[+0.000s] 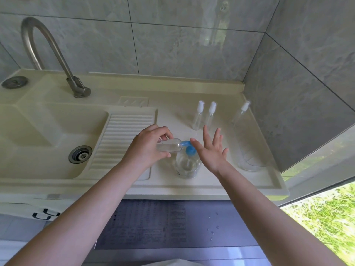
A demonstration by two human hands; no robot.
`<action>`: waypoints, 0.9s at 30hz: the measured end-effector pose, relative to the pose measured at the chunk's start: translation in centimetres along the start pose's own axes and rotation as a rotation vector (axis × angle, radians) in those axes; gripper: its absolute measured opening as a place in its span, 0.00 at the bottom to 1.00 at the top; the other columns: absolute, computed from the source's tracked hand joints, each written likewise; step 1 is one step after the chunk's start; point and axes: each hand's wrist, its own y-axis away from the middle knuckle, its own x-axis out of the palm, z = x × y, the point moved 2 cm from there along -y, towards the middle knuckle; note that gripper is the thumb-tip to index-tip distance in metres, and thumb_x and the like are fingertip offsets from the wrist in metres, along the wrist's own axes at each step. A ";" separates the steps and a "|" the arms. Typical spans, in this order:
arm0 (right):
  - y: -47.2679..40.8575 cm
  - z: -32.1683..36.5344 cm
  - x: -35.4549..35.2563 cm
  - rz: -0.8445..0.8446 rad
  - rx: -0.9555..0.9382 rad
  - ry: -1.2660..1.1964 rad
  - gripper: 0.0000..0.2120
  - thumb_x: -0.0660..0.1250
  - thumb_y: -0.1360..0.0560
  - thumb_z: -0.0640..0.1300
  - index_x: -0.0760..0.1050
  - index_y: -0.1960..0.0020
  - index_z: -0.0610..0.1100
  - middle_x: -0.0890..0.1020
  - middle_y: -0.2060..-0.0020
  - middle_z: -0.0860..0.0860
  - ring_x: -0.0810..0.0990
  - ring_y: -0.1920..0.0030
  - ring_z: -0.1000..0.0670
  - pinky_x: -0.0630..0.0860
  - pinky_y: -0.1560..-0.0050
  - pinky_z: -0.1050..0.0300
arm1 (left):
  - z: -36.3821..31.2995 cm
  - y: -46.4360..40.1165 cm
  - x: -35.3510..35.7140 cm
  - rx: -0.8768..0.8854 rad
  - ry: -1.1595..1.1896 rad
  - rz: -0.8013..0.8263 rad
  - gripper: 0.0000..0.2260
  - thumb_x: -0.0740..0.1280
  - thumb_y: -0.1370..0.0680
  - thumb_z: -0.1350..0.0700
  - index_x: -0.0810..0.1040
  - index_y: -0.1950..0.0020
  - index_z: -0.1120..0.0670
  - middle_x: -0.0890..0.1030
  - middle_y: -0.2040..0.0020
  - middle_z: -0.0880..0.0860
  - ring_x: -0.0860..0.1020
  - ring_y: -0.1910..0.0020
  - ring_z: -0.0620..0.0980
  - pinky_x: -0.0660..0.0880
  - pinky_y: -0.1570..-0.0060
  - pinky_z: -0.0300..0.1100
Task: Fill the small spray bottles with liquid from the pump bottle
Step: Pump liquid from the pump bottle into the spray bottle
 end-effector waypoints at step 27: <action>0.0 -0.2 1.0 0.028 -0.028 -0.197 0.30 0.52 0.17 0.61 0.42 0.21 0.63 0.34 0.21 0.50 0.32 0.21 0.49 0.31 0.25 0.41 | 0.2 -0.1 0.2 0.018 -0.002 -0.009 0.21 0.82 0.38 0.58 0.80 0.51 0.44 0.74 0.54 0.41 0.76 0.54 0.43 0.77 0.49 0.48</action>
